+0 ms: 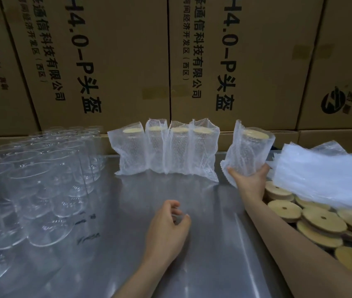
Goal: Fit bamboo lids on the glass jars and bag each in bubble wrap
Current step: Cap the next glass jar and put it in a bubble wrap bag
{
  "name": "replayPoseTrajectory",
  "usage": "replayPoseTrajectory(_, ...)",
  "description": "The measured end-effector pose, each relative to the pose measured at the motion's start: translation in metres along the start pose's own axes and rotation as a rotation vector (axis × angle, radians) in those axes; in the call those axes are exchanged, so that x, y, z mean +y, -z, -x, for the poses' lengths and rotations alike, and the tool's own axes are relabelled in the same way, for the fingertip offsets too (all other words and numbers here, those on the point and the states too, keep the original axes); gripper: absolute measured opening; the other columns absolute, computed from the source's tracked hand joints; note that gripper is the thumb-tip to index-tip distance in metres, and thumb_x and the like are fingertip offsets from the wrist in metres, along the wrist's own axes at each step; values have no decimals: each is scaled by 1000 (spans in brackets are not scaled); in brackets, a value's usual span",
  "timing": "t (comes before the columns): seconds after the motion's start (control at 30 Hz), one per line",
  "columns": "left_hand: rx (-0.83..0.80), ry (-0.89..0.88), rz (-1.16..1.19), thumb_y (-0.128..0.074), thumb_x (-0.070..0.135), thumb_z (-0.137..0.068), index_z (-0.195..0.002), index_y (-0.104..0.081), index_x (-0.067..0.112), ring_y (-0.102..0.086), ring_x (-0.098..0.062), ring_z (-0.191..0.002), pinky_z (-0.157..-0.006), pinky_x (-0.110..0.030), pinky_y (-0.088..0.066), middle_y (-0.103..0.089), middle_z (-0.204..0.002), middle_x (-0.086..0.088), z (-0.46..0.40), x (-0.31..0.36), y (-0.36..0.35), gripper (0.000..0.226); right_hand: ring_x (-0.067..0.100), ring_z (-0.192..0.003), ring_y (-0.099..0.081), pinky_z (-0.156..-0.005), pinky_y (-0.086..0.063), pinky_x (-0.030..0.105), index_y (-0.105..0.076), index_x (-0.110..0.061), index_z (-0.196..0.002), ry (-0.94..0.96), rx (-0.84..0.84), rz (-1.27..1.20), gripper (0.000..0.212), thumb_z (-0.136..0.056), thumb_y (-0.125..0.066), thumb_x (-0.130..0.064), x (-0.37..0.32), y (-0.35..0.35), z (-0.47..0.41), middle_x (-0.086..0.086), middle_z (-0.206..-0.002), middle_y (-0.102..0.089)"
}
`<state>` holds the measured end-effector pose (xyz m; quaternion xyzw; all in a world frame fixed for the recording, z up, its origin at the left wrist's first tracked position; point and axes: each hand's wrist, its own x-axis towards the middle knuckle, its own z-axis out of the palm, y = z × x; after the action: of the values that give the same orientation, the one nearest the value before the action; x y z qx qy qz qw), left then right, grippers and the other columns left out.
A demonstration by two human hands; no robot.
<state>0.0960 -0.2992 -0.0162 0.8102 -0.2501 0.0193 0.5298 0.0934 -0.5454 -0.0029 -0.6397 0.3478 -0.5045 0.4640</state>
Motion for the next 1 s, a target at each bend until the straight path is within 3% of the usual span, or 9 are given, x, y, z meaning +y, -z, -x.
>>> replayPoseTrajectory(0.23,-28,-13,-25,-66,25,-82,-90,-47,39,-58,-6,-92,-88,-28,-47,-61,-93,12,-3,-6,-4,25,34,-122,-49,-95,-42,43,-32,-13,-133,12,-17,89,84,-69,-82,-36,7,-32,-37,11,-132,-48)
replayPoseTrajectory(0.37,-27,-44,-65,-67,28,-82,-90,-46,41,-57,-5,-95,-87,-25,-46,-61,-92,12,-3,-7,-5,25,33,-121,-51,-93,-42,41,-30,-15,-133,11,-136,161,85,-70,-80,-43,12,-44,-49,8,-134,-50)
replayPoseTrajectory(0.63,-16,-58,-75,-68,34,-81,-90,-47,40,-56,-1,-96,-87,-21,-43,-60,-89,17,-1,-4,-5,24,30,-124,-50,-103,-40,51,-21,-25,-139,-17,-350,192,96,-68,-77,-60,15,-50,-59,1,-135,-49)
replayPoseTrajectory(0.8,-9,-54,-75,-69,33,-80,-91,-47,39,-56,-4,-96,-88,-23,-44,-60,-88,15,-2,-3,-5,25,28,-120,-53,-102,-42,50,-25,-29,-136,-35,-341,122,94,-65,-77,-62,16,-49,-61,-9,-116,-48)
replayPoseTrajectory(1.0,-4,-48,-76,-69,35,-79,-93,-49,38,-56,-3,-94,-88,-24,-45,-59,-88,17,-3,-5,-5,25,27,-121,-52,-103,-42,50,-22,-29,-138,-31,-351,74,98,-64,-78,-63,15,-48,-59,-6,-124,-48)
